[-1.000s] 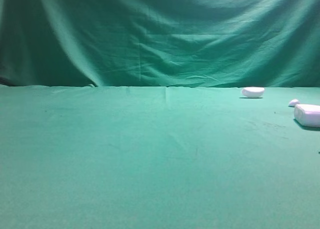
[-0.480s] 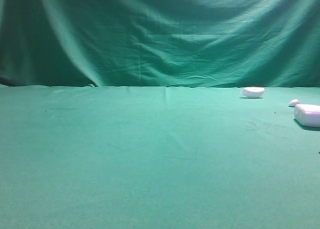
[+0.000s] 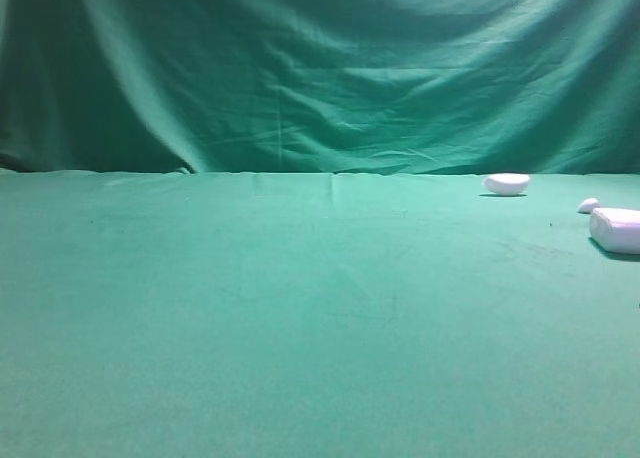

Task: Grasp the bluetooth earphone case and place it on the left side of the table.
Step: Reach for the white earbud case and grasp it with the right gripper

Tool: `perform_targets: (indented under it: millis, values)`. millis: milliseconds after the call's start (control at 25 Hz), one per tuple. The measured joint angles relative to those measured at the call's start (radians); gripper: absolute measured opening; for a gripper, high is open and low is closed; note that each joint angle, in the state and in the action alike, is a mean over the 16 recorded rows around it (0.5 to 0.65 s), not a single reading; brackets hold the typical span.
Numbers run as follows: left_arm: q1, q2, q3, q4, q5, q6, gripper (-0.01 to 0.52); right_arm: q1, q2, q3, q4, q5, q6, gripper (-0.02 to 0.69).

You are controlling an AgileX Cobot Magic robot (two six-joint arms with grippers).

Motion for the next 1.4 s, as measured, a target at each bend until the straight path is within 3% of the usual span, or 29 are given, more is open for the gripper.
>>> perform_targets:
  millis: [600, 1040, 1200, 1400]
  values:
    - [0.000, 0.000, 0.000, 0.000, 0.000, 0.000, 0.000, 0.010, 0.540, -0.327, 0.127, 0.401, -0.106, 0.000]
    - [0.000, 0.000, 0.000, 0.000, 0.000, 0.000, 0.000, 0.102, 0.999, -0.566, 0.133, 0.497, -0.156, 0.013]
    - [0.000, 0.000, 0.000, 0.000, 0.000, 0.000, 0.000, 0.133, 1.131, -0.618, 0.131, 0.470, -0.158, 0.100]
    - [0.000, 0.000, 0.000, 0.000, 0.000, 0.000, 0.000, 0.146, 1.268, -0.663, 0.128, 0.438, -0.146, 0.293]
